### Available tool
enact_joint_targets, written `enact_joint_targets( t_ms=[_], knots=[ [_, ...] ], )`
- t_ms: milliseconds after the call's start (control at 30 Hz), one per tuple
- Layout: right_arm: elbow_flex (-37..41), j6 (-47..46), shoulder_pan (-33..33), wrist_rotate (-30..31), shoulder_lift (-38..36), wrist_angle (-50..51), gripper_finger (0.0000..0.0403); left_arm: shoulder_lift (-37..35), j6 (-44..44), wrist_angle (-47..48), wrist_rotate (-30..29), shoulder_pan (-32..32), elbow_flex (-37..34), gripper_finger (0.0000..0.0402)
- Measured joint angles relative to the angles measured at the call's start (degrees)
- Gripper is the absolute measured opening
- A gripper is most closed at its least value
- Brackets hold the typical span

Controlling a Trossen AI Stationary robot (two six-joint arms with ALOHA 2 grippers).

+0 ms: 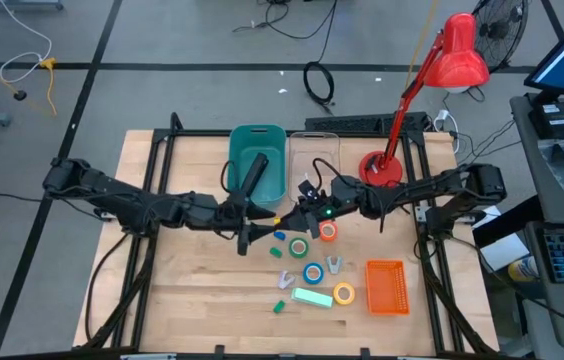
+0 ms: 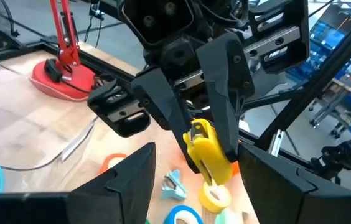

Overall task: Pick and place Stapler, Stapler remover, tape
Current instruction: Put the small yellow stapler into the green bin

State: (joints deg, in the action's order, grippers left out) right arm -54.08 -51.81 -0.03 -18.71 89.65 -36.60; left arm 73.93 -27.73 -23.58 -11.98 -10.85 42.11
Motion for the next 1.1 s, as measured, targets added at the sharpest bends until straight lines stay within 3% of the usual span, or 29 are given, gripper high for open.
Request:
enact_joint_targets(
  t_ms=[1100],
  knots=[
    [0.1, -1.7, -1.1, -0.7, 0.0, -3.0, 0.0059, 2.3, -4.8, -2.1, 3.4, 1.4, -0.1, 0.0227]
  ],
)
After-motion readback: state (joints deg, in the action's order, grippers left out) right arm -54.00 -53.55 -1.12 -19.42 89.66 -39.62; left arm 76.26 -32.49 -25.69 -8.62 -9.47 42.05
